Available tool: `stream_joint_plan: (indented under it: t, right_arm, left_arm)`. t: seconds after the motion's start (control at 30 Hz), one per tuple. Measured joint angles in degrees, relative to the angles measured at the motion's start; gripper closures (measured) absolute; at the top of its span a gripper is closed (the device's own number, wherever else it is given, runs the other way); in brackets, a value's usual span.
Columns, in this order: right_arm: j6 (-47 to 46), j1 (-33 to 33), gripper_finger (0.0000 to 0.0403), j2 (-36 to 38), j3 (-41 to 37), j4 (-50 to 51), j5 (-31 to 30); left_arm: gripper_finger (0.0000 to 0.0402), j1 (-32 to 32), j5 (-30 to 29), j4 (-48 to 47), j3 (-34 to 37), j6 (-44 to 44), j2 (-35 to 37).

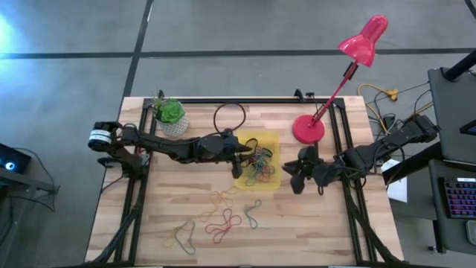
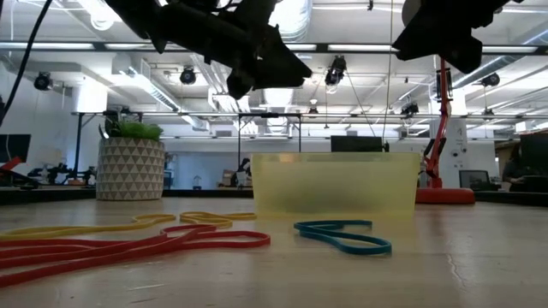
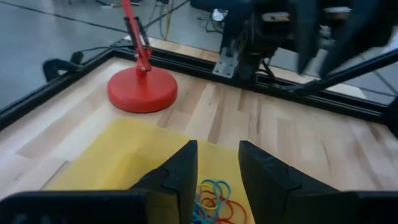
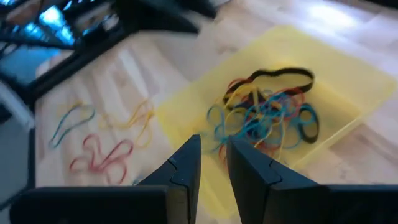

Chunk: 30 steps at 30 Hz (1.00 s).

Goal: Pick and place rubber bands into bin
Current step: Put the right yellow rubber band into the bin

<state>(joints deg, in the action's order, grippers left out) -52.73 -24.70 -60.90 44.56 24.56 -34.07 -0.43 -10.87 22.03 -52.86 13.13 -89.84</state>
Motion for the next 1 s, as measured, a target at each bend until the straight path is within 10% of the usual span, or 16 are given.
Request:
stream_joint_plan:
  t: [0.37,0.67,1.0]
  right_arm:
    - [2.62,0.17,0.0335,-1.96,0.0,-4.03,-5.35]
    - [3.62,0.21,0.0335,-6.42,0.0,-6.44,-1.92]
    - [6.56,0.19,0.0335,-12.65,0.0,-13.34,3.27]
  left_arm:
    - [0.0299,-0.33,2.55,-0.55,0.0,1.6,-0.28]
    - [0.0299,-1.57,14.81,-0.34,0.0,9.07,0.66]
    - [0.0299,-5.46,15.95,-3.56,0.02,7.0,9.36]
